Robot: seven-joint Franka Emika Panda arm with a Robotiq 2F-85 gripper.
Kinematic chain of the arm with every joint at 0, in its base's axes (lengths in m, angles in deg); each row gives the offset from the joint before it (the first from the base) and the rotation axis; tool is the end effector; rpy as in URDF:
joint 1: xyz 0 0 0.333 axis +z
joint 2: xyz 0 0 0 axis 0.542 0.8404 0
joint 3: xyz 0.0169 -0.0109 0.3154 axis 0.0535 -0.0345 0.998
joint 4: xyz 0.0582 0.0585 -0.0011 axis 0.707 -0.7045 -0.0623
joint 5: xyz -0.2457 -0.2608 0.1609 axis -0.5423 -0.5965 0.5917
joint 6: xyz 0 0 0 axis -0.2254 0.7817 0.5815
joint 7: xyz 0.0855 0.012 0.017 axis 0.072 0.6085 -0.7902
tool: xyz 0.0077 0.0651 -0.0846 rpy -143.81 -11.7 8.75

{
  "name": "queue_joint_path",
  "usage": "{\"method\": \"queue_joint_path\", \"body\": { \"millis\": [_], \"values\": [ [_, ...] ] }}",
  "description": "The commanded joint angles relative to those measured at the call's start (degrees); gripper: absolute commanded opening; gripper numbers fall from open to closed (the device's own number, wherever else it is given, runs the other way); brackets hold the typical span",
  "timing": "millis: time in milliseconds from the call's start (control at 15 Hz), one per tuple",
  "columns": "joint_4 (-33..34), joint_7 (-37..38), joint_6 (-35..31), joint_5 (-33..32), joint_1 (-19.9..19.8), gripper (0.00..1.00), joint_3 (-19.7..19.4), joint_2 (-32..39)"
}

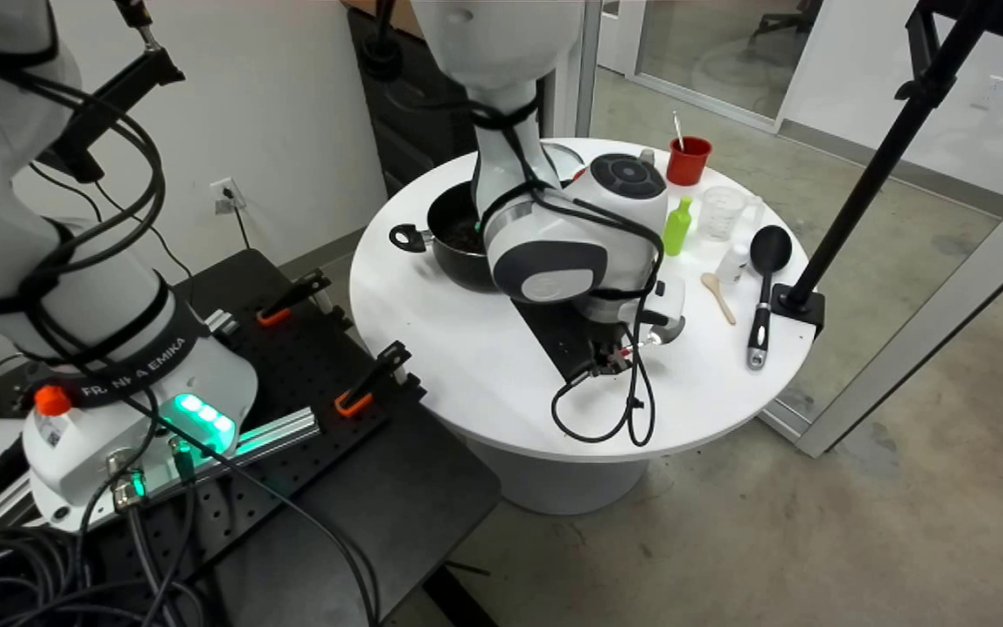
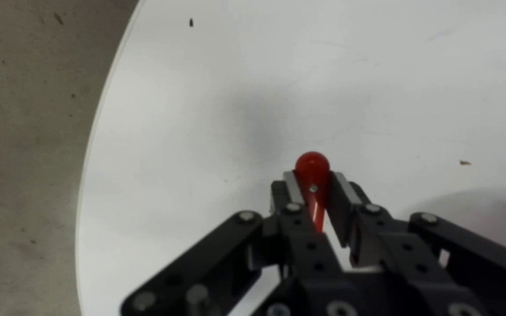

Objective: Use the spoon to scoop out some of the contents in the red bowl into the black pot

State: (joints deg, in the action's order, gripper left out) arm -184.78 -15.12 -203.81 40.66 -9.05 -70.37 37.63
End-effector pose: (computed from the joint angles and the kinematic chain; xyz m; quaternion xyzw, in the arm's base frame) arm 0.4206 -0.2749 0.0485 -0.9848 0.1663 -0.0410 0.0270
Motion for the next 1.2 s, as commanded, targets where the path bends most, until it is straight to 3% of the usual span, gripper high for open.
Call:
{"method": "queue_joint_path", "body": {
  "millis": [0,200,400,467,533,600,800,1133],
  "values": [
    [-1.55,-1.28,10.50,2.68,-4.41,0.05,4.53,-8.29],
    [1.15,-6.08,24.60,6.72,-5.21,0.05,6.10,-12.38],
    [5.82,-9.70,38.57,10.34,-1.99,0.05,3.37,-14.52],
    [7.82,-8.29,43.17,7.98,-4.88,0.05,6.11,-14.28],
    [10.14,-8.12,47.91,7.68,-4.21,0.05,5.83,-13.91],
    [12.39,-9.90,52.18,10.39,0.89,0.05,1.06,-14.09],
    [18.59,-7.90,60.16,8.78,6.24,0.05,-3.25,-11.74],
    [28.39,-4.42,64.52,8.68,15.37,0.05,-9.19,-5.63]
  ]
}}
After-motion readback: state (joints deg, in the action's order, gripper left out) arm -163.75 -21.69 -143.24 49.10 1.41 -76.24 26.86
